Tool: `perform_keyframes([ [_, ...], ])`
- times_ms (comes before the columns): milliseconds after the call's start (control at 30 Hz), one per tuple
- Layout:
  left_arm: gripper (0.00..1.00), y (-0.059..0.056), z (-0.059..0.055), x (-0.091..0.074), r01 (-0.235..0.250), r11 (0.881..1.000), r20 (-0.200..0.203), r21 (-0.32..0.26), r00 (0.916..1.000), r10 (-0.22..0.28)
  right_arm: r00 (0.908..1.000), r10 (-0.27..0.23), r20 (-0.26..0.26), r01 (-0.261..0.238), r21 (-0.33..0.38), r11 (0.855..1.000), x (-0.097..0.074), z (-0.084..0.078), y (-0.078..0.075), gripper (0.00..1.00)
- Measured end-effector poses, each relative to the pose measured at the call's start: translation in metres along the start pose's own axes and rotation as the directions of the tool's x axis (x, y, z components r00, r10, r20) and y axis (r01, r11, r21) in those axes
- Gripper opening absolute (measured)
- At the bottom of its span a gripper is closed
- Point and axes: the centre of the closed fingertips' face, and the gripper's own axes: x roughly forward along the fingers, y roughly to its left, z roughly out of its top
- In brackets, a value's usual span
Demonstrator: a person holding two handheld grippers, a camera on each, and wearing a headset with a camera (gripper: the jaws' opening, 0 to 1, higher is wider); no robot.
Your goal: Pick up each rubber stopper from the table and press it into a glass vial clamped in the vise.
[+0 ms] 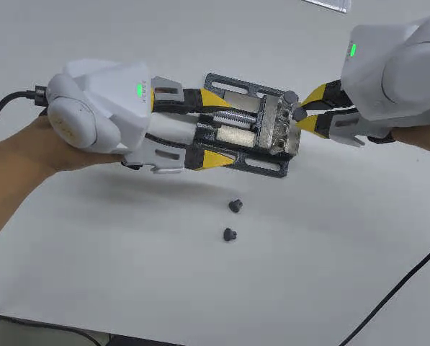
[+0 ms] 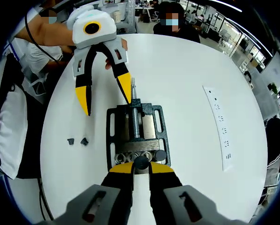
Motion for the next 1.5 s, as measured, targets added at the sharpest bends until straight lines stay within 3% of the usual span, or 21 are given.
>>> perform_keyframes([
  [467, 0.38, 0.001, -0.002, 0.003, 0.002, 1.0, -0.005, -0.004, 1.0, -0.002, 1.0, 0.002, -0.004, -0.002, 0.009, 1.0, 0.011, -0.006, -0.017, 0.11],
  [1500, 0.37, 0.004, -0.009, 0.002, 0.002, 1.0, -0.001, -0.017, 1.0, -0.002, 0.9979, 0.038, -0.052, -0.039, -0.008, 0.999, 0.028, -0.005, -0.006, 0.11],
])
